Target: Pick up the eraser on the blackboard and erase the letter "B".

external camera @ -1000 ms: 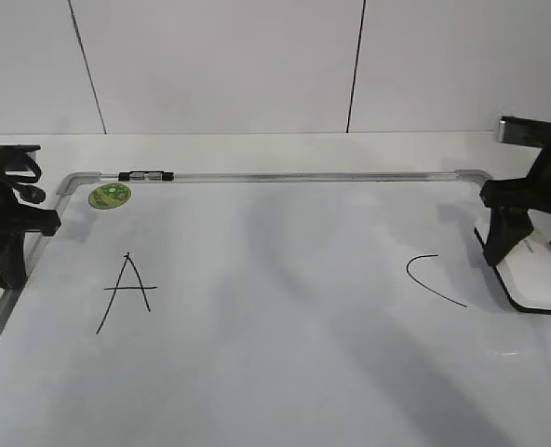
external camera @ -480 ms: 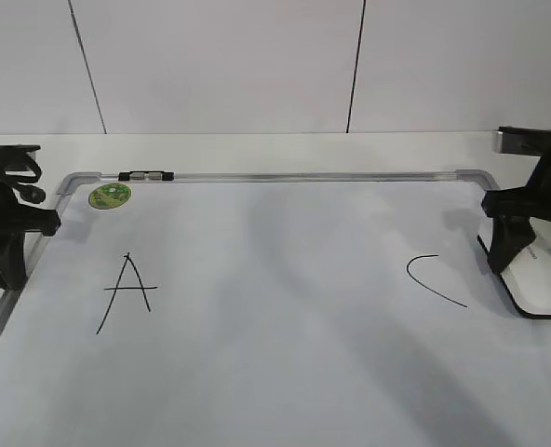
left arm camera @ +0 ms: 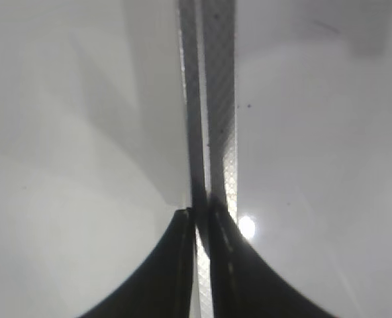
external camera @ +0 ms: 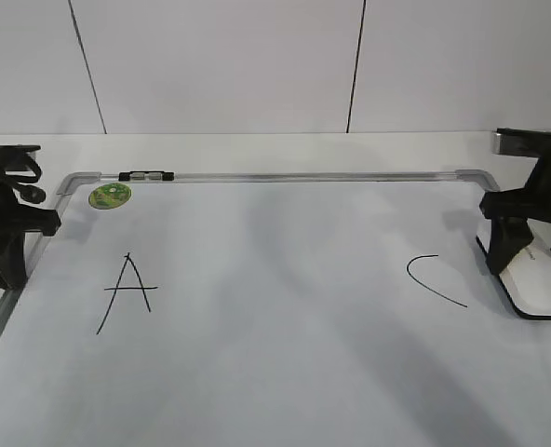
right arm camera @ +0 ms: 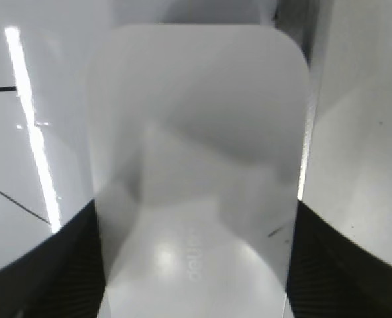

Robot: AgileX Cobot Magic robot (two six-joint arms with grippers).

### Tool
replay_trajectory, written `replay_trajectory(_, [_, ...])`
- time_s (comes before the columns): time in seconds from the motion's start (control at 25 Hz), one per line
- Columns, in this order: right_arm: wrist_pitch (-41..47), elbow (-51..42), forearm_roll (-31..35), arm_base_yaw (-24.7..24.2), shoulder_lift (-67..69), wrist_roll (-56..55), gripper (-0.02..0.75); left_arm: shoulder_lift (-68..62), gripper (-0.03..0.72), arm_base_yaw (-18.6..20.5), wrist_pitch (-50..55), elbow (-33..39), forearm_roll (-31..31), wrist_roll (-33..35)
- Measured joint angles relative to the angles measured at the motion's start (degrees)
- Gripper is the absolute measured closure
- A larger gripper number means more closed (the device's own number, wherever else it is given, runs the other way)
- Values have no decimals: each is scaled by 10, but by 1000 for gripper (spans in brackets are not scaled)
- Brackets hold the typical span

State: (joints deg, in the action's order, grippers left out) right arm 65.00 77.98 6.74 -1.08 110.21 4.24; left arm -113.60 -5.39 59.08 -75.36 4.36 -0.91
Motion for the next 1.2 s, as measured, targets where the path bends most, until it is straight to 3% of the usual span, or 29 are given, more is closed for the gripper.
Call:
replay_trajectory(0.4, [0,1,0,0,5,8,80,0,652,0,1,0,1,0])
replay_trajectory(0.6, [33,33,-1,0,5,9,80,0,652,0,1,0,1,0])
replay_trajectory(0.88, [44,151,3,0,-1,-9,96,0,650,0,2,0,1,0])
replay_trajectory(1.2, [51,155,23,0,-49,-27,136,0,622,0,3,-1,5,6])
